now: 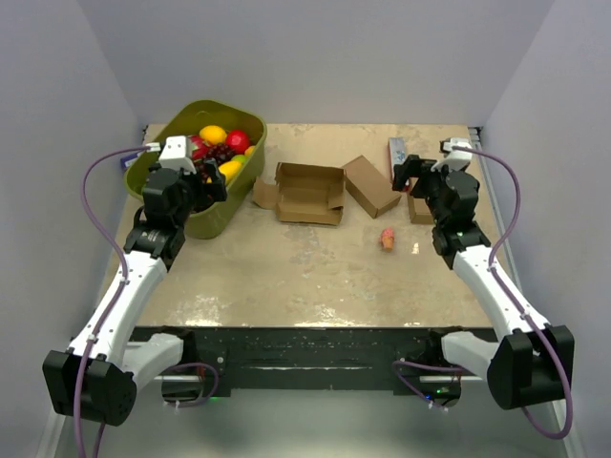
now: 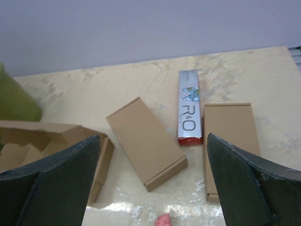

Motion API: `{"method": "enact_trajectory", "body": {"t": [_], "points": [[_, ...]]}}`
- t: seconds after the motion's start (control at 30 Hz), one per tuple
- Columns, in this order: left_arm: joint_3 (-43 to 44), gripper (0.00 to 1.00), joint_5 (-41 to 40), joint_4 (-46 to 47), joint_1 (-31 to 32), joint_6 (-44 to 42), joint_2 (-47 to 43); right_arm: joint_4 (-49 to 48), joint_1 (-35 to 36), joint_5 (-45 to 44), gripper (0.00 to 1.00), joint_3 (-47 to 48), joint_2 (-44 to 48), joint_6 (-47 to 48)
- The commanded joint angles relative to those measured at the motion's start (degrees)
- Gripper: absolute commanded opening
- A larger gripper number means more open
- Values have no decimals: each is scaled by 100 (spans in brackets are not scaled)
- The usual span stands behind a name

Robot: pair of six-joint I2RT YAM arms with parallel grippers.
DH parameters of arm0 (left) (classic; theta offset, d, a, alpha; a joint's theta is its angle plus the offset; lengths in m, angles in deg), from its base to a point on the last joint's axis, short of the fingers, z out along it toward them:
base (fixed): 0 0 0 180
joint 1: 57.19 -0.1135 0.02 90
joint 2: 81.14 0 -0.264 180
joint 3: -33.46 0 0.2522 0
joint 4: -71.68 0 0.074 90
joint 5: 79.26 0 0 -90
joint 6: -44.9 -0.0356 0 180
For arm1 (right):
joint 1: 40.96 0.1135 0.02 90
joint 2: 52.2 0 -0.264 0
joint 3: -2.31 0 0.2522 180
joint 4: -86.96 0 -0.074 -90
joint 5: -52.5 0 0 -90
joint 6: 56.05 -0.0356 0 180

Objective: Fold the paper box

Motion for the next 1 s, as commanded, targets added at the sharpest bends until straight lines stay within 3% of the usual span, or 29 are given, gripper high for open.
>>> {"method": "enact_trajectory", "body": {"t": [0.0,0.1,0.23,0.3,0.4,0.43,0.47,0.63,0.73,0.97], "points": [[131,100,-24,116,-20,195,-80,670,-18,1245,99,501,25,-462],[105,100,-15,125,-20,186,-141,669,-10,2184,99,711,-142,-815],[61,100,186,116,-20,107,-220,1047,-1,2672,99,1020,-494,-939],[-18,100,449,212,-11,20,-256,1047,60,2401,99,845,-302,-879],[-9,94,820,266,172,-182,-238,1757,998,385,96,870,199,-187],[-9,93,733,257,452,-392,-229,2029,1689,-735,96,879,313,-70],[-9,93,688,248,585,-489,-229,2058,1939,-1121,95,827,489,35],[-106,93,1021,380,894,-631,-177,707,2100,-529,99,-78,807,-551],[-132,93,987,371,894,-622,-177,992,2117,-122,99,393,62,-702],[-185,94,1145,424,903,-543,-133,1267,2161,-843,93,747,-1196,-753]]}}
